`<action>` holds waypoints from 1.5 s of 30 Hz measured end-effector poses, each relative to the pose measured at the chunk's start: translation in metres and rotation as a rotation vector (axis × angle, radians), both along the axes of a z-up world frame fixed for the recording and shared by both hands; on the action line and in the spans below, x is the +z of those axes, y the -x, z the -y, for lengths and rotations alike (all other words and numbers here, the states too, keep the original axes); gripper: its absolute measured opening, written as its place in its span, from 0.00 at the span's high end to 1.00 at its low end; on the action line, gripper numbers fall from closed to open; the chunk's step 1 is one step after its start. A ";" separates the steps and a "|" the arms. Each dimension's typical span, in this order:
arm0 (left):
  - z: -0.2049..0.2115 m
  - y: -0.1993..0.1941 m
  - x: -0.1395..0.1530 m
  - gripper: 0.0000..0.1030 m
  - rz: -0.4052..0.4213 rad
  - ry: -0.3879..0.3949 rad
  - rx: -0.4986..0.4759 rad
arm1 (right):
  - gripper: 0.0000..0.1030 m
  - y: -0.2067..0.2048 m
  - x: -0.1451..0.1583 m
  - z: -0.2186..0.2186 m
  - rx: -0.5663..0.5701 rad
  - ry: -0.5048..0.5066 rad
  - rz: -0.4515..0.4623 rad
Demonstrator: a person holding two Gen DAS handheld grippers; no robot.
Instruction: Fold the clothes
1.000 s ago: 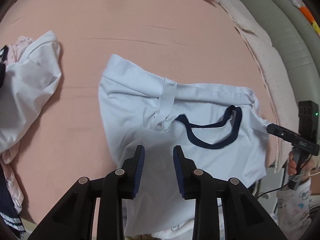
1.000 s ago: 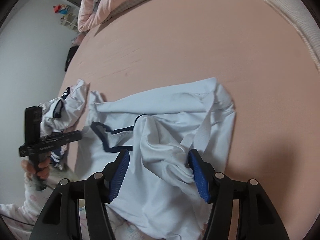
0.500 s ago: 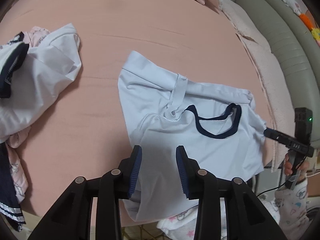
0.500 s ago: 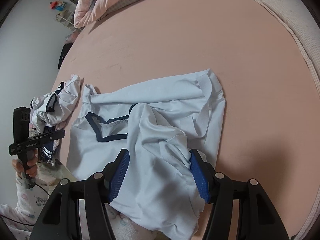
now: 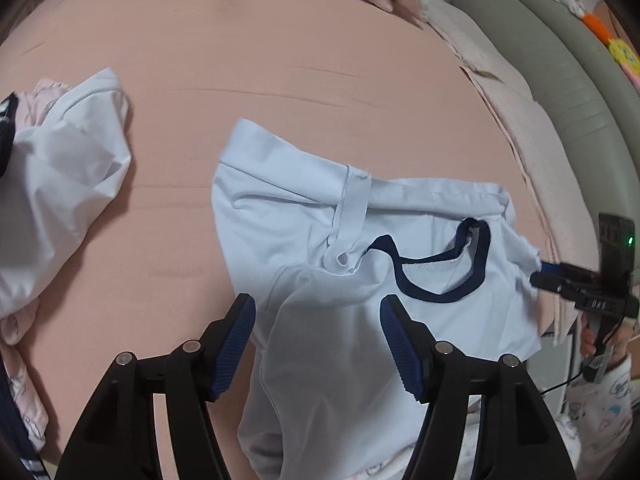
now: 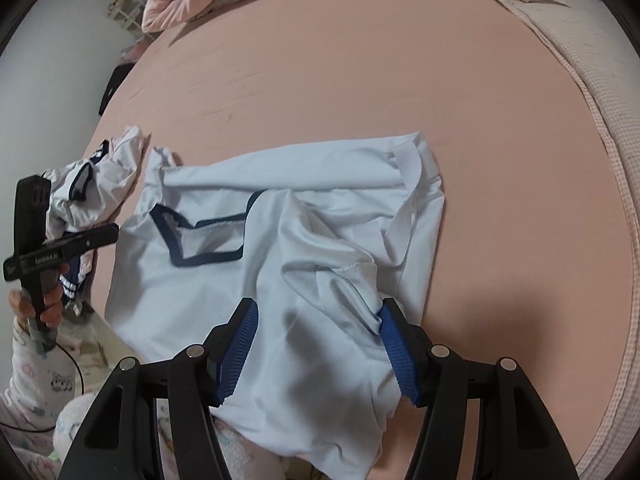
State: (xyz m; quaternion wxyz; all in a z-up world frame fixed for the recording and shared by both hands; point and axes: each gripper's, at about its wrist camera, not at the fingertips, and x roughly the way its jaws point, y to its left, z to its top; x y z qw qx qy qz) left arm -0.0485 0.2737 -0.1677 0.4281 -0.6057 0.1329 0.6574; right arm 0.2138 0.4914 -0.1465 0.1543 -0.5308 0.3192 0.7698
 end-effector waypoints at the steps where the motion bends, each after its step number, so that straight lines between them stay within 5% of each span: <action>1: -0.002 -0.001 -0.002 0.39 -0.003 0.000 -0.006 | 0.40 0.001 -0.001 -0.001 -0.003 -0.002 -0.001; 14: -0.012 -0.009 -0.027 0.40 -0.013 -0.006 0.005 | 0.40 0.022 -0.029 0.004 0.020 -0.019 0.066; 16: -0.010 -0.009 -0.026 0.47 -0.019 -0.012 0.034 | 0.41 0.024 -0.030 0.008 0.032 -0.057 0.068; 26: 0.013 -0.022 -0.009 0.79 -0.049 -0.092 0.094 | 0.83 -0.001 -0.022 -0.002 -0.120 -0.083 -0.014; 31: 0.021 -0.028 -0.006 0.89 -0.047 -0.097 0.116 | 0.89 -0.006 -0.024 -0.001 -0.139 -0.066 -0.034; 39: 0.044 -0.035 0.018 0.91 -0.019 -0.159 0.195 | 0.91 -0.012 -0.005 0.014 -0.142 -0.132 -0.109; 45: 0.055 -0.035 0.030 0.94 0.003 -0.229 0.262 | 0.91 -0.031 0.005 0.011 -0.221 -0.092 -0.186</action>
